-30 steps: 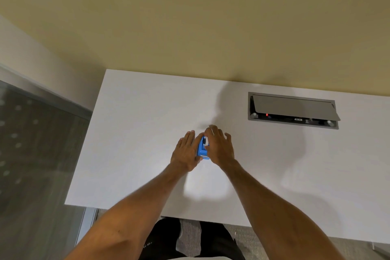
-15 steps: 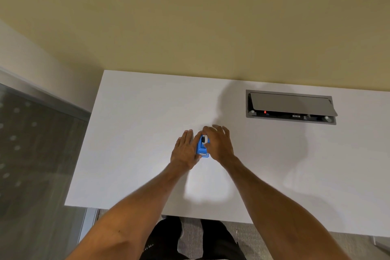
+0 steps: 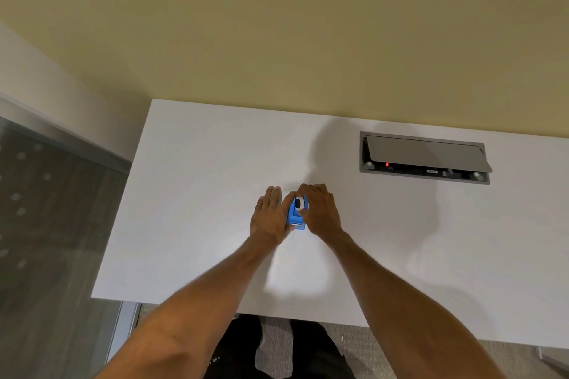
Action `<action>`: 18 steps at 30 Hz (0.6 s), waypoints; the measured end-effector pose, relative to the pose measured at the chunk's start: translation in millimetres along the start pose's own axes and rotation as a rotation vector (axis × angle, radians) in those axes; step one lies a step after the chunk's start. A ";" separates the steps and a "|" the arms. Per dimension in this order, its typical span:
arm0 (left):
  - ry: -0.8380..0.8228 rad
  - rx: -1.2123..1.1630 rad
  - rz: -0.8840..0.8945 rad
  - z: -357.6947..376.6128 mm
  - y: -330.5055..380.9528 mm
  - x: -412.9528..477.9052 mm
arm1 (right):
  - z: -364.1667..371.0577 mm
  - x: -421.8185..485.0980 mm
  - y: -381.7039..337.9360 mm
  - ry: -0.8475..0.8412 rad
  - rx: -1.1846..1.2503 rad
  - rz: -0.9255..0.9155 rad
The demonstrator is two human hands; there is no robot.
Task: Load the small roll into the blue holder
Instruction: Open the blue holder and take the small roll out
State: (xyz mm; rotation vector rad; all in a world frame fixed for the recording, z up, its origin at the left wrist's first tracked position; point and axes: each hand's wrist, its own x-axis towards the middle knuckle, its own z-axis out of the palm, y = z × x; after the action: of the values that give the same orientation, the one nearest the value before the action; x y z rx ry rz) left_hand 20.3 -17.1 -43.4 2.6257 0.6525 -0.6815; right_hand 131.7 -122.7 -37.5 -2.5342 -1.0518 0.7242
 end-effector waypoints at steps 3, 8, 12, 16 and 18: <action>-0.011 -0.007 -0.003 0.1 -0.5 1.3 | 1.4 1.1 -0.3 -0.002 0.017 0.010; -0.008 -0.001 0.003 -0.6 -2.8 1.7 | 1.7 3.0 -4.1 0.011 0.016 0.003; -0.014 -0.006 0.000 0.3 -2.4 1.8 | 2.7 0.6 -5.2 0.031 0.000 0.012; -0.038 -0.014 -0.001 0.0 -2.0 1.6 | 0.5 -0.4 -4.8 0.041 0.019 0.017; -0.036 -0.006 0.002 -1.1 -1.6 0.8 | -2.1 -0.9 -4.9 0.055 0.041 0.020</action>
State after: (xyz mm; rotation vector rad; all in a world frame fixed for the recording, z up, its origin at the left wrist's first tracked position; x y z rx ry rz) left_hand 20.5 -15.0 -43.2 2.6026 0.6397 -0.7231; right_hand 129.5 -120.2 -33.3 -2.5187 -0.9852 0.6699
